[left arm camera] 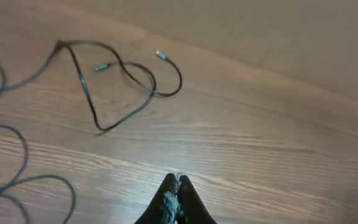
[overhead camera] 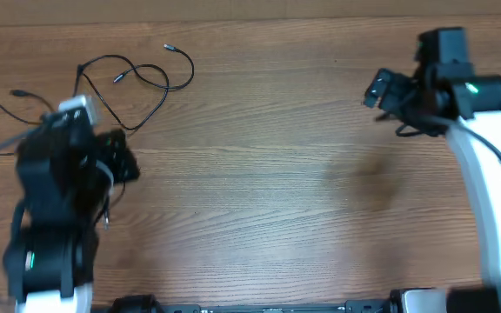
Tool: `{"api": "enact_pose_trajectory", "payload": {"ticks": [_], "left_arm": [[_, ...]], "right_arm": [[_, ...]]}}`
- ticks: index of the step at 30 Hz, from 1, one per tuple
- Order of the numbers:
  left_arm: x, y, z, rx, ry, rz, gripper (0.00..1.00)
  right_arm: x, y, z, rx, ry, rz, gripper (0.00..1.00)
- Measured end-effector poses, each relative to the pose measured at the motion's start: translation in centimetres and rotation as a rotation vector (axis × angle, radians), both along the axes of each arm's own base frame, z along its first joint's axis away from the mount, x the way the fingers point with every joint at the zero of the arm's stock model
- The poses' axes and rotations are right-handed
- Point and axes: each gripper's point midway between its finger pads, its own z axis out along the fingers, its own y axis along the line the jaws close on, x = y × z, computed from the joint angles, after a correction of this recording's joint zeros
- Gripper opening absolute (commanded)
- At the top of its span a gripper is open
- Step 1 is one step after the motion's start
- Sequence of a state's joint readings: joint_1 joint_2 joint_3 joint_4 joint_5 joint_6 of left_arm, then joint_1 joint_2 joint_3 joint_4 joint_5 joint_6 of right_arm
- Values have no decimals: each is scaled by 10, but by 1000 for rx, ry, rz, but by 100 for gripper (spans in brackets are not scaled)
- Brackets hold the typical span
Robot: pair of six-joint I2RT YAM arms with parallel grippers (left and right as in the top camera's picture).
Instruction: Untangle cables
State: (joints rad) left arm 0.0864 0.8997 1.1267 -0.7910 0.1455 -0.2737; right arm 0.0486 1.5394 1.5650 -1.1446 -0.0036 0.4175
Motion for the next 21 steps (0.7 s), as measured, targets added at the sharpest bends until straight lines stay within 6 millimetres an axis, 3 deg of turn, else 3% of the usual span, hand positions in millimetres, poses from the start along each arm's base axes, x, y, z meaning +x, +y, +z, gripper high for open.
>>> {"api": "enact_pose_trajectory", "payload": {"ticks": [1, 2, 6, 9, 16, 21], "left_arm": [[-11, 1, 5, 9, -13, 7, 54], [-25, 3, 9, 25, -26, 20, 100], [-70, 12, 14, 74, -39, 79, 100], [-88, 15, 6, 86, -4, 100, 100], [-110, 16, -22, 93, 139, 110, 100], [-128, 16, -26, 97, 147, 116, 99]], "right_arm": [[-4, -1, 13, -3, -36, -4, 100], [-9, -2, 27, -5, -79, -7, 100], [-23, -5, 76, -3, -244, -13, 100], [-29, -5, 110, 10, -373, -24, 100], [-49, -6, 195, 63, -695, -57, 100], [-71, -8, 233, 83, -834, -67, 100]]}}
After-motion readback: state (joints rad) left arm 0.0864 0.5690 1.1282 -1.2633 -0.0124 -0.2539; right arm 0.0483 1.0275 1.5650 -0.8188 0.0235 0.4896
